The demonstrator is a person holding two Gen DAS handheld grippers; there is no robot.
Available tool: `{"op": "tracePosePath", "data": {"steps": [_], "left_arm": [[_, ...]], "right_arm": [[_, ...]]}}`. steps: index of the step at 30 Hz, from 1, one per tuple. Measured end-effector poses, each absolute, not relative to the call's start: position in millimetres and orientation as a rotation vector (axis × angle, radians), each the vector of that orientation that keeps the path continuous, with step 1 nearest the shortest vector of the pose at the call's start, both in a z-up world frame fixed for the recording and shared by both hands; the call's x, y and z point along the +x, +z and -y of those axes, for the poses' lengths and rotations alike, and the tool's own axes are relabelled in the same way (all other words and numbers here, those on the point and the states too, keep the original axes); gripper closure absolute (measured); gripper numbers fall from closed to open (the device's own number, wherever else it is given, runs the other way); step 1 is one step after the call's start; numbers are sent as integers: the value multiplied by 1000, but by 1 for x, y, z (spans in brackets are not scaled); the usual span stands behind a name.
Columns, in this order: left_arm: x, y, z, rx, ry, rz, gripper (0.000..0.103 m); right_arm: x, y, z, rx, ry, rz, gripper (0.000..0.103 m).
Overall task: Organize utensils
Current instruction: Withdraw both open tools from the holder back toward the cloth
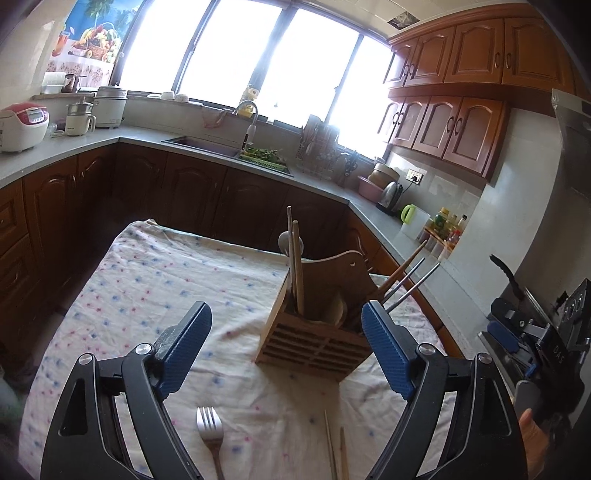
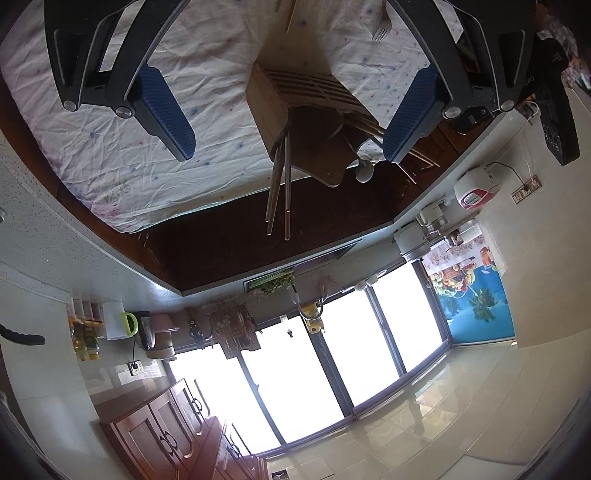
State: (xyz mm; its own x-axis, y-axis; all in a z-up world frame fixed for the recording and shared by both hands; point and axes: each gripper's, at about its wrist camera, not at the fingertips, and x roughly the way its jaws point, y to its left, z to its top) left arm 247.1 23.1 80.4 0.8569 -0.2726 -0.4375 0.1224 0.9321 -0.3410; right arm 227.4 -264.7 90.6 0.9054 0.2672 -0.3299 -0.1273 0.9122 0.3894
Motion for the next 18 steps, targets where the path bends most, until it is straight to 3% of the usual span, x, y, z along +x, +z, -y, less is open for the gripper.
{"op": "tracePosePath", "data": {"steps": [18], "left_arm": [[175, 25, -5, -224, -210, -647, 17]], "right_arm": [[119, 18, 293, 387, 109, -513, 1]]}}
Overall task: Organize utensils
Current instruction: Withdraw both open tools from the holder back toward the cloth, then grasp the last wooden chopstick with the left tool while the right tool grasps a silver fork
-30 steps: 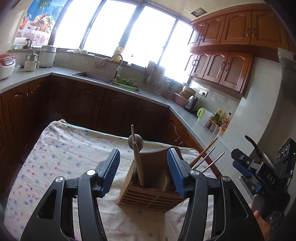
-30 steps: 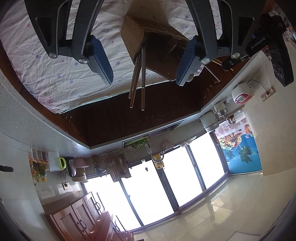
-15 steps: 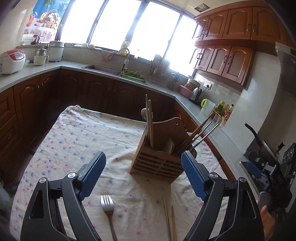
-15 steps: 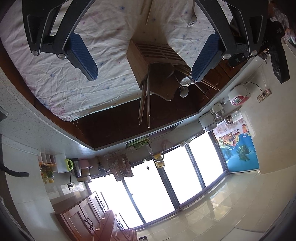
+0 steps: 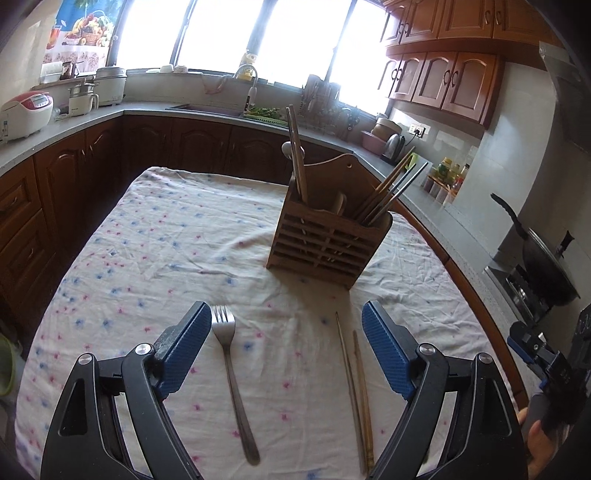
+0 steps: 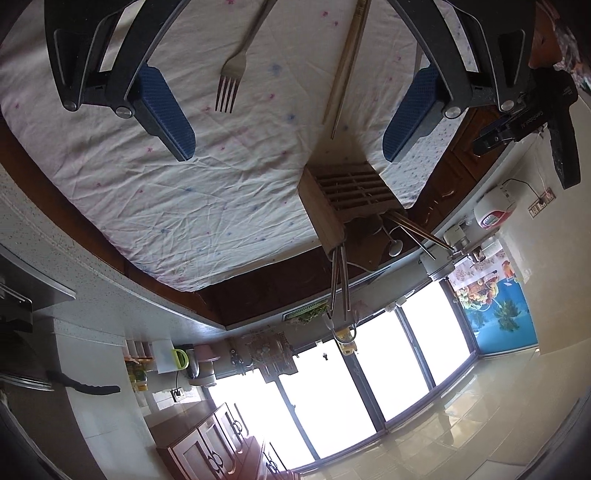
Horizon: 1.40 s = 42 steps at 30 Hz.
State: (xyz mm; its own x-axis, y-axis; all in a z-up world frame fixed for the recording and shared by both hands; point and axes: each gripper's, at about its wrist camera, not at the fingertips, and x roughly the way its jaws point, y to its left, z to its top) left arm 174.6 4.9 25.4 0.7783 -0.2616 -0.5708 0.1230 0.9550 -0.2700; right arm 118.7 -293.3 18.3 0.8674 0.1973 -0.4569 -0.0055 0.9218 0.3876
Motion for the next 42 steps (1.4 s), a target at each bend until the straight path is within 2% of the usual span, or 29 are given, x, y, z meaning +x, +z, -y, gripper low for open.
{"op": "tracePosePath", "data": {"steps": [10, 23, 29, 30, 33, 35, 42], "left_arm": [[167, -13, 16, -168, -218, -774, 17], [187, -33, 35, -122, -235, -878, 18], [203, -33, 51, -90, -270, -896, 18], [205, -32, 55, -83, -282, -894, 20], [213, -29, 72, -55, -338, -894, 35], [219, -28, 85, -39, -386, -902, 49], [240, -40, 122, 39, -484, -945, 62]], "right_arm": [[103, -21, 291, 372, 99, -612, 1], [121, -37, 290, 364, 104, -672, 1], [133, -40, 292, 340, 88, -693, 8], [136, -41, 293, 341, 86, -700, 10], [143, -45, 296, 337, 77, -724, 19], [149, -48, 299, 339, 75, -745, 23], [166, -58, 311, 368, 78, -787, 41]]}}
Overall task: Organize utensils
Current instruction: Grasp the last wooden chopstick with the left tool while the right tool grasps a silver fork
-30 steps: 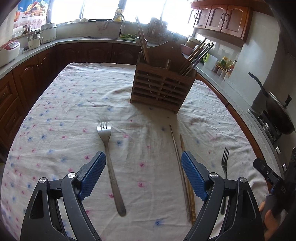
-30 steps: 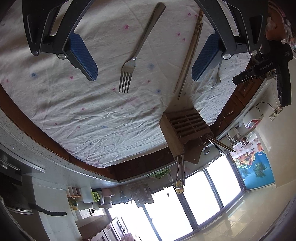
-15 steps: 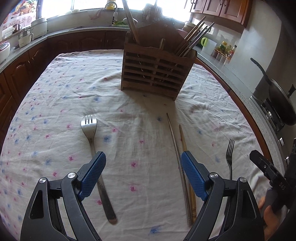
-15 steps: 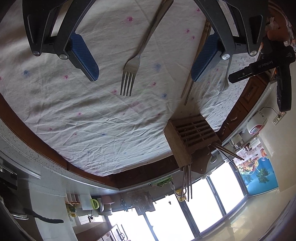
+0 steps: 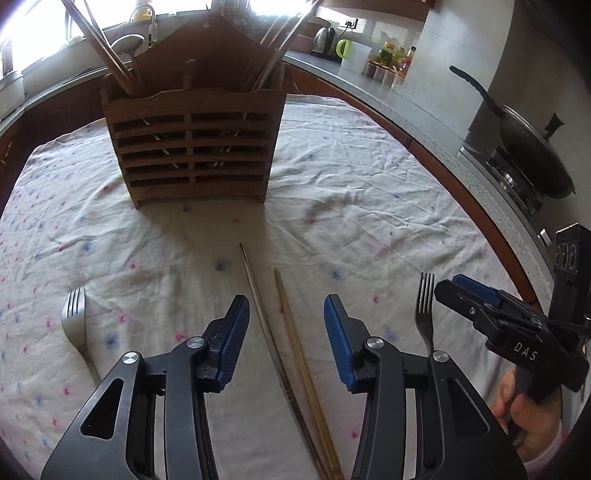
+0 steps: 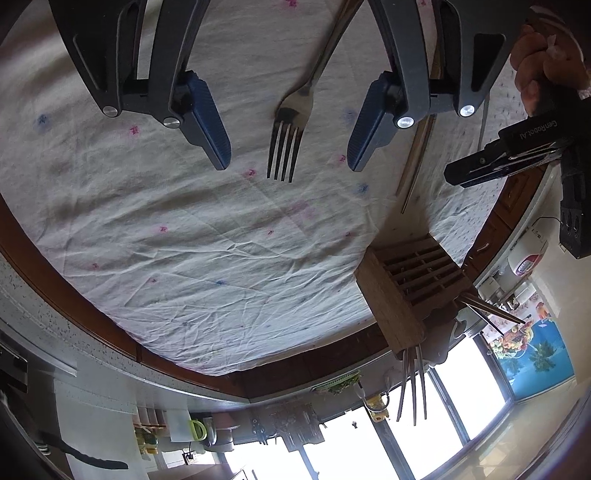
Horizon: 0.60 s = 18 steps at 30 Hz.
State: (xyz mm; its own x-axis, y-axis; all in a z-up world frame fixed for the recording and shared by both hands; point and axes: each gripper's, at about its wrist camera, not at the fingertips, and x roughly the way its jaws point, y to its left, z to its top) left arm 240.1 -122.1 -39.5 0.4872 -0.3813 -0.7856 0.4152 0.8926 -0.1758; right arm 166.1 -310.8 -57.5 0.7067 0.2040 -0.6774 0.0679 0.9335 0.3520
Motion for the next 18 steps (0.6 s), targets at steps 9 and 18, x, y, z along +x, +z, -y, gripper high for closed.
{"op": "tracePosePath", "data": {"steps": [9, 18], "left_arm": [[254, -65, 144, 93, -541, -1016, 82], [250, -70, 153, 188, -538, -1011, 82]], "right_arm": [[182, -72, 317, 392, 91, -836, 53], [190, -76, 312, 365, 106, -858, 69]]}}
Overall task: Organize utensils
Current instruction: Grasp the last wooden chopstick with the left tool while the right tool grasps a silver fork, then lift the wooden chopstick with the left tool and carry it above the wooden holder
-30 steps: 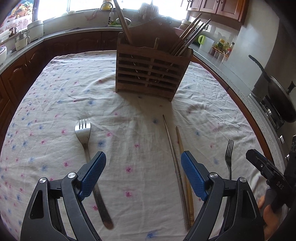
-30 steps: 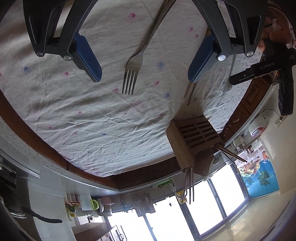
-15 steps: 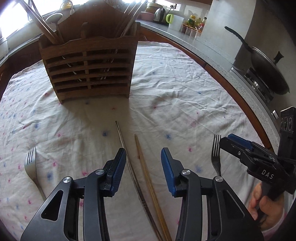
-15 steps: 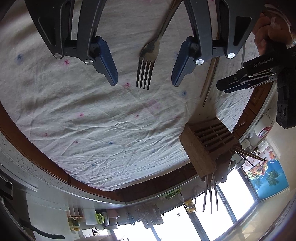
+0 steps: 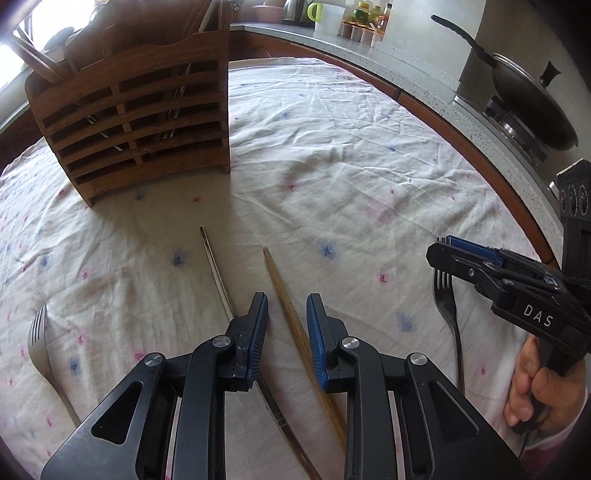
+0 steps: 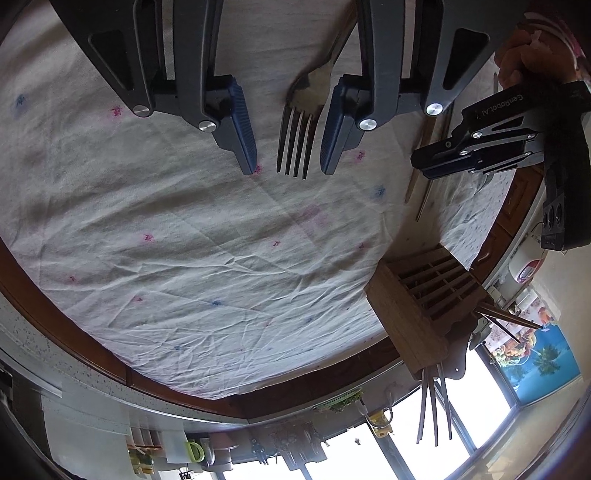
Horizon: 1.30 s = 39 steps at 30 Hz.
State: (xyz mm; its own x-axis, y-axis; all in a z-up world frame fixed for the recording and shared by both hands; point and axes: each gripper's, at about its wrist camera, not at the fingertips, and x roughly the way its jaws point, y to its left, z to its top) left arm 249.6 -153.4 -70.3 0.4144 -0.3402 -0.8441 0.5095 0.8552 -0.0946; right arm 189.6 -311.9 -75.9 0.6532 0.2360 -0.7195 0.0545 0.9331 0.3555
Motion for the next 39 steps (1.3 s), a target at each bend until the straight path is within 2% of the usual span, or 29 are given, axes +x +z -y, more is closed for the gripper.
{"op": "tracePosePath", "data": {"steps": [2, 4, 6, 8, 10, 17, 32, 39], "left_arm": [[250, -71, 158, 211, -531, -1006, 83], [250, -71, 161, 233, -520, -999, 85], [250, -71, 163, 259, -506, -986, 92], [250, -71, 164, 258, -507, -985, 95], [251, -71, 163, 249, -506, -989, 97], [237, -59, 154, 195, -524, -976, 98], [187, 43, 77, -21, -527, -747, 98], [173, 68, 45, -92, -503, -665, 98]], "right_arm": [[191, -76, 309, 345, 105, -863, 71], [192, -76, 307, 334, 115, -871, 83], [191, -76, 305, 329, 120, -871, 84], [189, -75, 306, 349, 136, -869, 90], [186, -73, 306, 360, 137, -865, 101], [166, -49, 312, 370, 138, -800, 101], [134, 16, 312, 341, 136, -626, 101], [131, 43, 297, 275, 138, -560, 101]]}}
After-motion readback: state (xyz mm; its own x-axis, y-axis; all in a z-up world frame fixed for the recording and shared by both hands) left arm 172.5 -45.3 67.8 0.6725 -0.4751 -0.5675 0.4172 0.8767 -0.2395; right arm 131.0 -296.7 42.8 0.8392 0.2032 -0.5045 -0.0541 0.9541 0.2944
